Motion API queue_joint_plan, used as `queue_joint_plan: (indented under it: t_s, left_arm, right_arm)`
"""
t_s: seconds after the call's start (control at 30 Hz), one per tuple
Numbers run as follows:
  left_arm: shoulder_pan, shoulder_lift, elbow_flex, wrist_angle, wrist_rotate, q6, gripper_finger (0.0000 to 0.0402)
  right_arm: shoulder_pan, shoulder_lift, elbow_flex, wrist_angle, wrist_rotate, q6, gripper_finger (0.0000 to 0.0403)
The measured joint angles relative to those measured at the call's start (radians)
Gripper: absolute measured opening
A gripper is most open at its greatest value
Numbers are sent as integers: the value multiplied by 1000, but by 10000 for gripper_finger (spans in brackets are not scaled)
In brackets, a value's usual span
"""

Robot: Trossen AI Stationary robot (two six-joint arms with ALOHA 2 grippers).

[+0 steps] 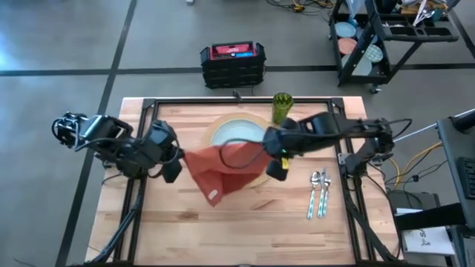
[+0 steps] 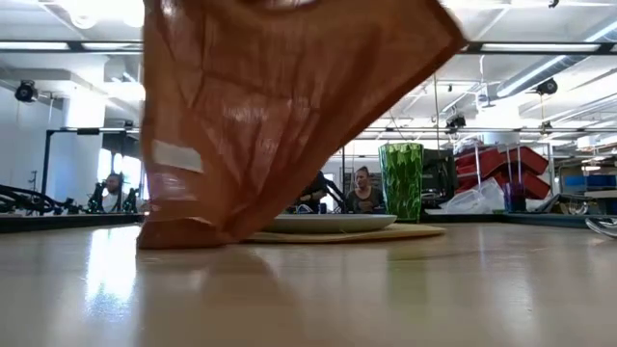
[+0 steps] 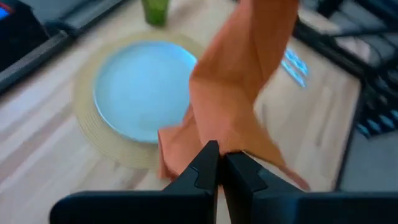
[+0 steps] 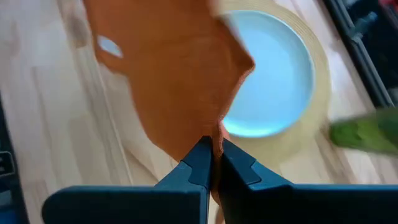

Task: Set table place
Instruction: Fold the orange table napkin

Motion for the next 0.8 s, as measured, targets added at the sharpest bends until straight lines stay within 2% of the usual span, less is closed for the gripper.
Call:
queue_joint_plan:
  t_s: [0.17,0.33,0.5,0.6,0.8]
  left_arm:
    - [-88,57,154,-72,-38,-73,0]
    - [-155,142,309,-76,-115,-117,0]
    - [-175,252,421,-101,-119,-151,0]
    - [-188,306,462,-129,-100,-204,0]
    - [-276,408,544,-157,-95,-335,0]
  right_arm:
    - [90,-32,30,-69,108,75,0]
    - [162,-48,144,-83,175,71,0]
    - [227,-49,286,-85,180,44,0]
    - [265,-80,280,-66,149,39,0]
    - [340,-96,281,-115,114,126,0]
